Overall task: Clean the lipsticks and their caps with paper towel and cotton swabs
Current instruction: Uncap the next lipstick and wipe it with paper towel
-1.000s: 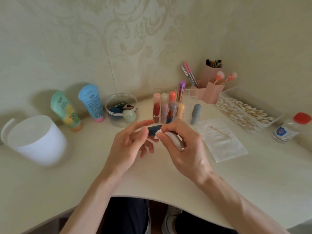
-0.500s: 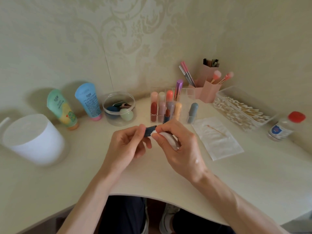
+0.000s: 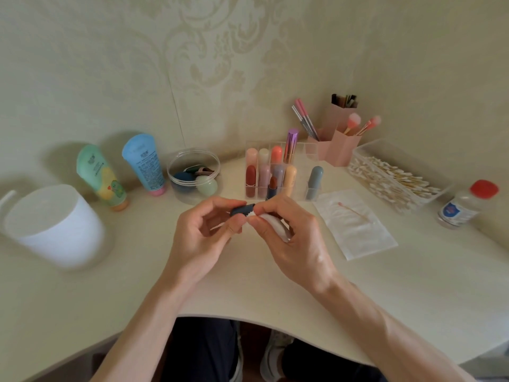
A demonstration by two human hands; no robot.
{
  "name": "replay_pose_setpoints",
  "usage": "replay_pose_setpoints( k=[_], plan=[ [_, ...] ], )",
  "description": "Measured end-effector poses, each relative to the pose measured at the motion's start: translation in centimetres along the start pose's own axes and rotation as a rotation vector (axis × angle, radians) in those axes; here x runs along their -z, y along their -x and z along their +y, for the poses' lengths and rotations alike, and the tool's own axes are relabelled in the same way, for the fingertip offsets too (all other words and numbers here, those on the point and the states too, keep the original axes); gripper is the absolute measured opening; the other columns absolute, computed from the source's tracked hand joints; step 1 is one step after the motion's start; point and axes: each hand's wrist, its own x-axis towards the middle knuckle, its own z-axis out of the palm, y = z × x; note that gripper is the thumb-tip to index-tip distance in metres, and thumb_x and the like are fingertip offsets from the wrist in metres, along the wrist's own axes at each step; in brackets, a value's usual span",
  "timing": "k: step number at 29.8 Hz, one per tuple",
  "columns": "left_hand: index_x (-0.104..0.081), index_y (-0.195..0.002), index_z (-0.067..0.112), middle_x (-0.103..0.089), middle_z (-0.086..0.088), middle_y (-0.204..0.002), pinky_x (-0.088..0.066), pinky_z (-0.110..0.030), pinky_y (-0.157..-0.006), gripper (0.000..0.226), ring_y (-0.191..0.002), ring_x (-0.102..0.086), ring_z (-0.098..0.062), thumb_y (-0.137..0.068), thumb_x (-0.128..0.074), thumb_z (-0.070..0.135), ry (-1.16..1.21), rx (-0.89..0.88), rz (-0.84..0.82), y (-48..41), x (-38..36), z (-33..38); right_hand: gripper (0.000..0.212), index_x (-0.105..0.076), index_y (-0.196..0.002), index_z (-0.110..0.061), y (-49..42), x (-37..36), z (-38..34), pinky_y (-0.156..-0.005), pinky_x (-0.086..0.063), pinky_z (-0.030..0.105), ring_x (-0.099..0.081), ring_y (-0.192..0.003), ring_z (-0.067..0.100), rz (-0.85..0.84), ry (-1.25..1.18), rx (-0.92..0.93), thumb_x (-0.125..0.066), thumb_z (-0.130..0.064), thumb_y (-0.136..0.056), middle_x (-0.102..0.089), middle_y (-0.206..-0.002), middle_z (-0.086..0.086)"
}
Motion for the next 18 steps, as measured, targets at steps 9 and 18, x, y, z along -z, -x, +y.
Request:
replay_pose_setpoints(
  k=[9,18],
  plan=[
    [-0.077,-0.094,0.012,-0.069,-0.002,-0.073,-0.039,-0.031,-0.059,0.025,-0.061,-0.056,-0.018,-0.097,-0.06,0.031,0.001,0.053,-0.011,0.03,-0.21,0.15,0.002,-0.073,-0.1,-0.007,-0.22,0.33,-0.35,-0.079,-0.047,0.017,-0.067,-0.087,0.013,0.01,0.012,0.016,-0.073,-0.009,-0.098,-0.069,-0.094,-0.004],
    [-0.079,-0.103,0.029,-0.069,0.001,-0.075,-0.039,-0.024,-0.054,0.024,-0.058,-0.055,-0.017,-0.099,-0.057,0.036,-0.003,0.049,-0.057,0.17,-0.21,0.37,0.002,-0.073,-0.099,-0.005,-0.15,0.26,-0.38,-0.079,-0.047,0.017,-0.068,-0.086,0.012,0.009,0.005,0.017,-0.074,-0.006,-0.097,-0.07,-0.093,-0.002]
  ],
)
